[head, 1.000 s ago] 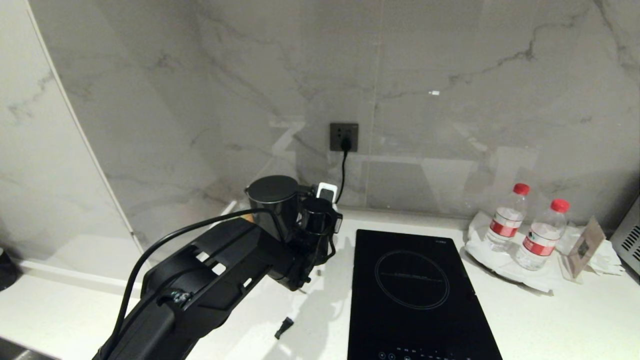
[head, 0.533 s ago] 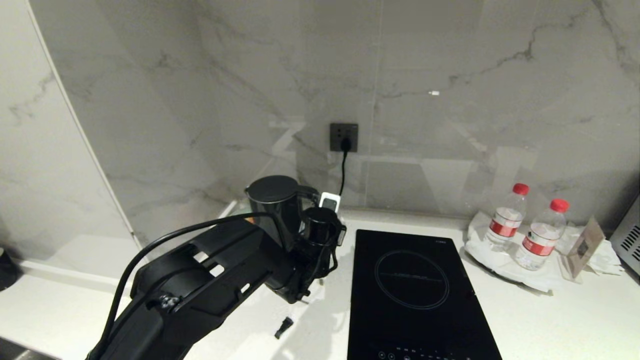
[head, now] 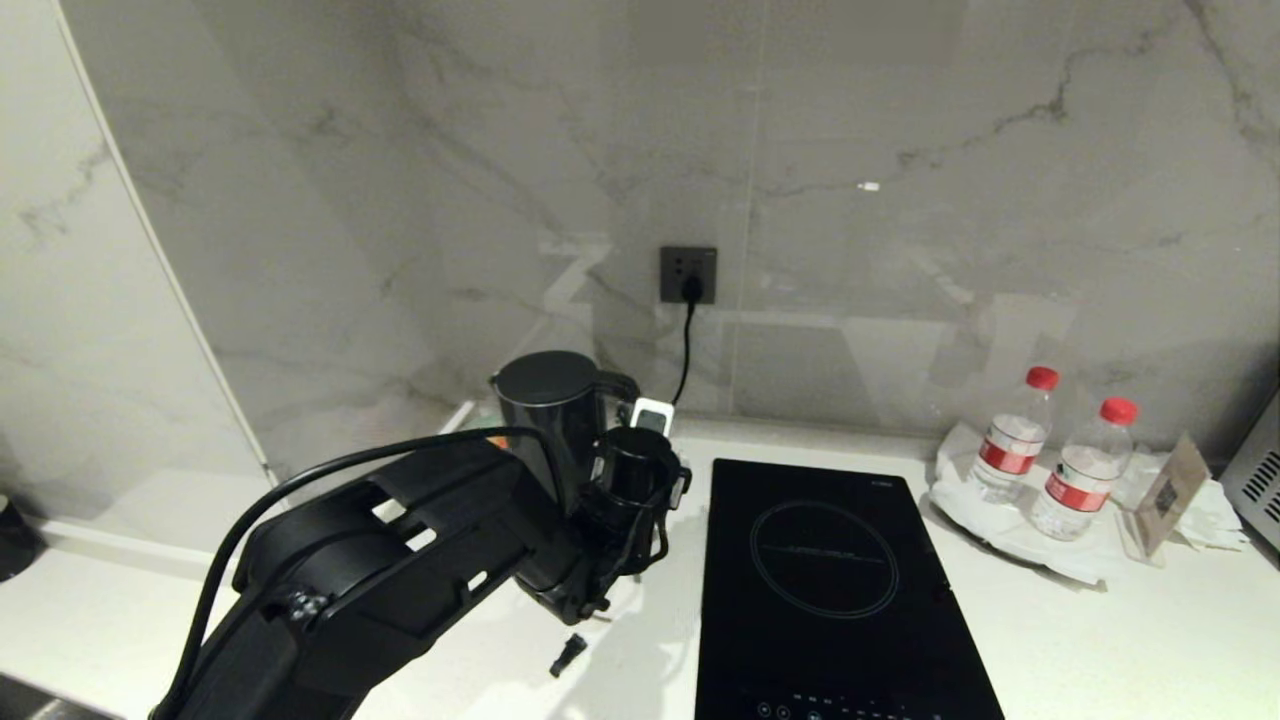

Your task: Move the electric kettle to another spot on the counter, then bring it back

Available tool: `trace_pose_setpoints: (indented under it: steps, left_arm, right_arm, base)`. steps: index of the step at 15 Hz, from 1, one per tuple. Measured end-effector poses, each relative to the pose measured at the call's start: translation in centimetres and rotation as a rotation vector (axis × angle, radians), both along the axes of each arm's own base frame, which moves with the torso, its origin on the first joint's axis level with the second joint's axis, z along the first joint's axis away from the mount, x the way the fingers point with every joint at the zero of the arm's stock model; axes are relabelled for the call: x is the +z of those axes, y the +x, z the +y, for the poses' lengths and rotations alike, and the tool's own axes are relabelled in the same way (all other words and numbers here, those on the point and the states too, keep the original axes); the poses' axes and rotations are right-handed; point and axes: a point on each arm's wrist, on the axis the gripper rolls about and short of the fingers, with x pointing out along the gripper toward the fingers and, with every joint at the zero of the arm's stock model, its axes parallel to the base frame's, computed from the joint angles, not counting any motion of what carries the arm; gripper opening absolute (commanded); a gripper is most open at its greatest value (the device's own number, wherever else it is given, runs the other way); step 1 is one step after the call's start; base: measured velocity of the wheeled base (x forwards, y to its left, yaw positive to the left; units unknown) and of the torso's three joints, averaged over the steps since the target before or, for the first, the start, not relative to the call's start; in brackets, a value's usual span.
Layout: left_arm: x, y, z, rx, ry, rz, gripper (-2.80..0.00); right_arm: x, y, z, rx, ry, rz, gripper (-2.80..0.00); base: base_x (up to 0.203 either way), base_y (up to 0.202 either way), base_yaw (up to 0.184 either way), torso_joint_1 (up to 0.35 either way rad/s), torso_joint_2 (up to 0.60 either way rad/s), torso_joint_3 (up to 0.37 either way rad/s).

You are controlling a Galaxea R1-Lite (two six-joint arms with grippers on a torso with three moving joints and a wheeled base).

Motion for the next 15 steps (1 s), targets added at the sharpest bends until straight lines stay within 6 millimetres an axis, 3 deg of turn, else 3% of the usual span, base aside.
trace_pose_setpoints:
  steps: [9,15]
  left_arm:
    - [1.0,-3.8,1.4,-0.026,-0.03,-0.026,0.0]
    - [3.1,-7.7,1.4,-0.087,-0.052,-0.043,0.0]
  right_arm:
    - [0.0,0.0,0.0,0.0,0.0,0.0,-2.8]
    - [0.0,0.0,0.0,0.0,0.0,0.0,-2.8]
  base:
    - [0.0,0.0,0.0,0.0,0.0,0.0]
    - [0.0,0.0,0.0,0.0,0.0,0.0]
